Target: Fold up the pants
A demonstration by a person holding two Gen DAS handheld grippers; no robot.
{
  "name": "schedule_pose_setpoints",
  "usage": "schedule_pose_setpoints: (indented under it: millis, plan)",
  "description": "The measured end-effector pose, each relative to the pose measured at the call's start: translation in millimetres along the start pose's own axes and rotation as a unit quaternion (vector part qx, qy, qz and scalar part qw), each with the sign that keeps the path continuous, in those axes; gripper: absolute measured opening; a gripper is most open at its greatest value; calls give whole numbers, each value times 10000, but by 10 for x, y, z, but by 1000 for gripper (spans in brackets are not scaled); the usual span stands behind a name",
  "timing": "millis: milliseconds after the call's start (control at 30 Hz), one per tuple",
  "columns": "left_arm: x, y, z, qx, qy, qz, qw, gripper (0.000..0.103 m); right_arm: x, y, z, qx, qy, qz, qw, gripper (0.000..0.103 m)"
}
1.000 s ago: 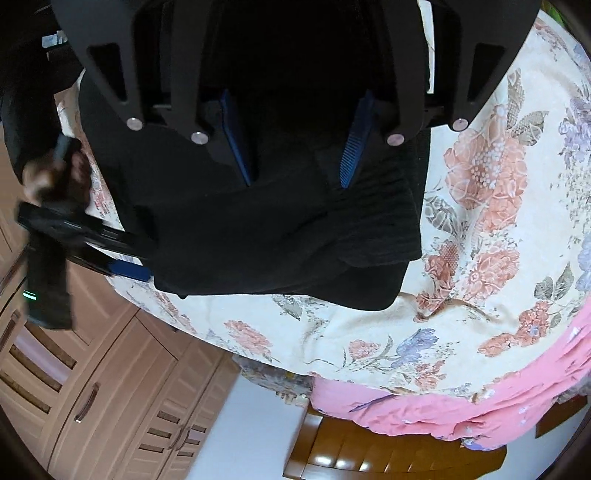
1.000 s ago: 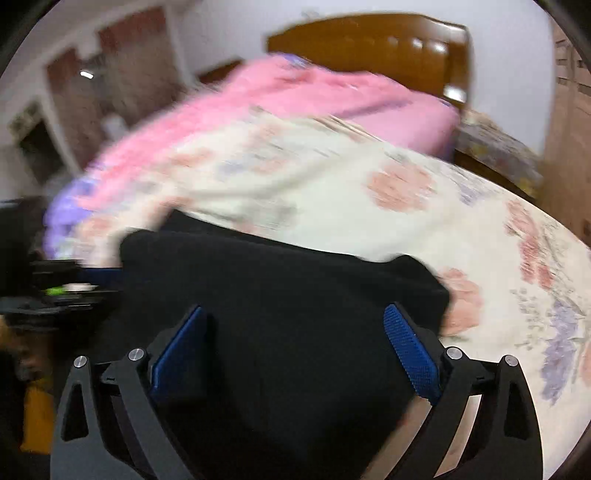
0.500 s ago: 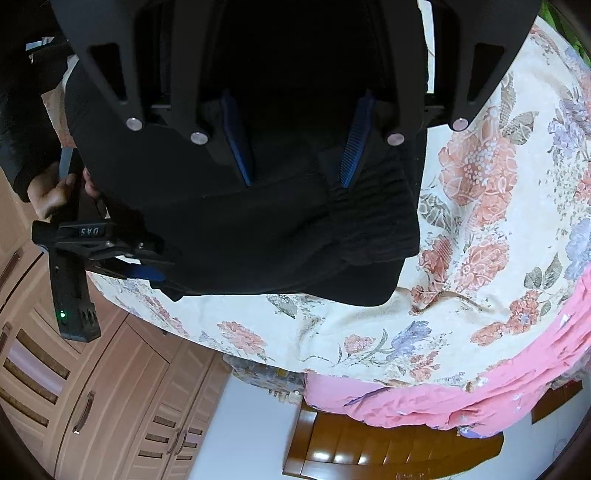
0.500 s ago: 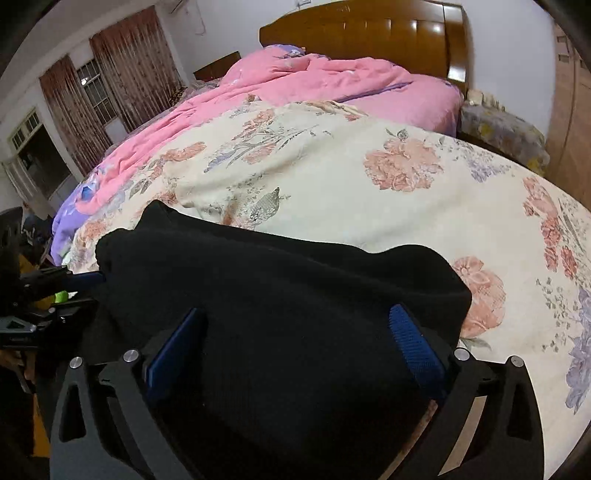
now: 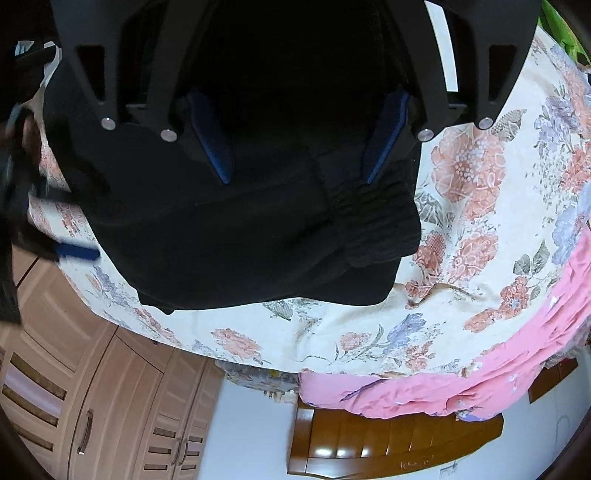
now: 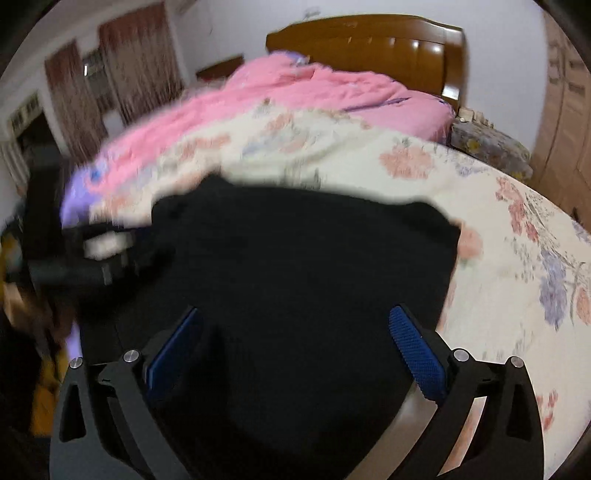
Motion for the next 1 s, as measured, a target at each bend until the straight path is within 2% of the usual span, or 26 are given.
schedule_pose_setpoints:
  millis: [33,67,100,133,167,200,333,433,567,633,700,833,1000]
  plan:
    - [2,-6,-2,9,-1,18,10000,73,5,41,-61,-33,-15,-60,10000,98]
    - [12,-5,-4,9,7,38,10000,74,59,35,-90,139,204,106,9996,98]
    - [31,-13,-3,13,51,111,9999,74,95,51,-96,130,334,196,9992,99]
    - [38,-23,-2,16,74,218,9997,89,116,54,-90,128,366,218,9990,98]
    - [17,-34,-6,-2,50,553,9985,98,113,57,-77,120,333,188,9992,98]
    - [-4,-60,-13,50,19,783,9969,101,99,55,-68,82,302,133,9994,98]
    - [-113,-232,-99,168,-133,963,9951,101,72,-97,-50,250,261,-223,9991,98]
    - [-98,-408,-104,357,-4,1267,9913,101,16,-294,-65,529,249,-3,9983,98]
    - [162,-545,11,640,332,1162,9906,101,-141,-430,-137,616,90,254,9977,98]
    - [327,-481,77,629,529,1065,9909,101,-266,-441,-212,565,-56,421,9975,98]
    - [439,-372,101,533,688,1018,9910,101,-335,-412,-279,466,-135,489,9976,98]
    - [518,-5,31,16,861,979,9915,102,-371,-263,-440,182,-214,560,9980,99]
    - [416,37,-27,-30,624,835,9945,102,-309,-253,-448,209,-146,740,9969,99]
Point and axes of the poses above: each gripper's, at about its wrist camera, not at the fingertips, and y roughly the way its jaws point, x to its right, z to its top, the point moved 4 cm from there along y, roughly the way its jaws point, and after that the axes turned 5 degrees about z, right-handed, at the moved point
